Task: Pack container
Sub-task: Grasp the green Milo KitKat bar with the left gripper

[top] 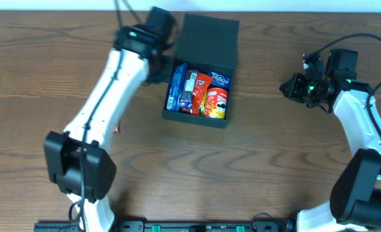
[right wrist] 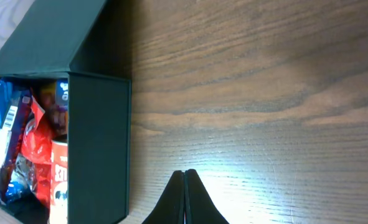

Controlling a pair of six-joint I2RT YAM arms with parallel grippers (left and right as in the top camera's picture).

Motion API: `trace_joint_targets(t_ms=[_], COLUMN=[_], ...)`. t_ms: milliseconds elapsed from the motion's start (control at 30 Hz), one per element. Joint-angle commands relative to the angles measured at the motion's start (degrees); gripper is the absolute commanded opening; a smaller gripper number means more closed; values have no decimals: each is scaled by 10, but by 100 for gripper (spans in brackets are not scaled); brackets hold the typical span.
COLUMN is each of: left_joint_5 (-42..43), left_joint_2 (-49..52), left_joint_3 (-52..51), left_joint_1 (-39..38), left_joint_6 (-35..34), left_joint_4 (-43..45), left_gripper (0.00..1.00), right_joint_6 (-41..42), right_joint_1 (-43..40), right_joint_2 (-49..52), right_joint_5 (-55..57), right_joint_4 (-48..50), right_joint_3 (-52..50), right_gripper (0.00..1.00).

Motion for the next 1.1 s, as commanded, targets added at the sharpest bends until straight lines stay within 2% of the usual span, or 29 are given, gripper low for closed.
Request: trace_joint_targets(t_ms=[0, 167, 300, 533, 567, 633, 733, 1067], left_joint_5=[5, 9, 14, 92, 93, 93, 92, 86], left_joint_2=[-2, -9, -38, -61, -61, -60, -60, -59], left_joint_3=[-4, -64, -157, -281, -298, -322, -354, -419], left_joint_1=[60, 98, 114, 178, 183, 185, 184, 185], left_joint_6=[32, 67, 78, 124, 124, 124, 124, 124], left_joint_4=[-17, -19, 32, 128, 144, 170, 204, 290], left_gripper=[6, 6, 6, 6, 12, 50, 63, 64], right_joint_6=[-9, -8, -2, -2, -2, -2, 4, 7], right_joint_1=[-2, -2, -2, -2, -2, -2, -2, -2], right_joint_2=[-9, -9, -9, -9, -9, -9, -9, -9], right_joint_5=[0, -1, 0, 0, 0, 0, 0, 0], right_joint_4=[-2, -2, 1, 3, 2, 2, 2, 2], right_joint_3=[-1, -1, -1, -1, -1, -1, -1, -1], right_gripper=[2, 1, 1, 2, 2, 1, 2, 2])
